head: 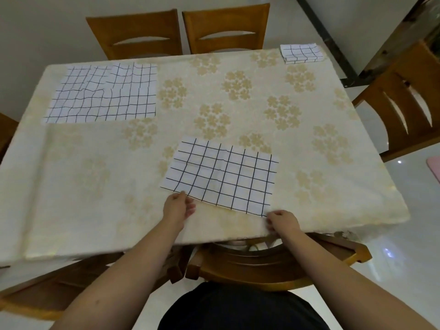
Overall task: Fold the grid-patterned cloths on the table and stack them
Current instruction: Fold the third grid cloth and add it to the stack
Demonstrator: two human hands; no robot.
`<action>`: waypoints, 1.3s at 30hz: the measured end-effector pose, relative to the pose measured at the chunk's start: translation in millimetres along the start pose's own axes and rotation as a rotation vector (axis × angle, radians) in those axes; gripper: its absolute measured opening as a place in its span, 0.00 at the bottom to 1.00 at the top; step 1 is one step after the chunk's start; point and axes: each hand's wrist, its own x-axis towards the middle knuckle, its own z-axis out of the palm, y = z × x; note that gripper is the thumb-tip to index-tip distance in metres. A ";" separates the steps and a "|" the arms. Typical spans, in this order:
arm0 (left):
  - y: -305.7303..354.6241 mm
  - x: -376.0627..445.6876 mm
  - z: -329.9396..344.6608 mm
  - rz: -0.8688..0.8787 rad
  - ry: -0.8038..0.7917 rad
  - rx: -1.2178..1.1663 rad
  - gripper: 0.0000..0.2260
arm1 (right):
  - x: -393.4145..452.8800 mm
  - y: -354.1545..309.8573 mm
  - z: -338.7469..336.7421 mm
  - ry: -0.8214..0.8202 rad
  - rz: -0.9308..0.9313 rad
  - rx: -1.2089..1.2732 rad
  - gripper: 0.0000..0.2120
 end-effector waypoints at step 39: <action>-5.1 -14.6 39.6 0.998 -0.116 1.610 0.28 | 57.0 -138.1 12.3 -0.102 -0.502 -0.399 0.09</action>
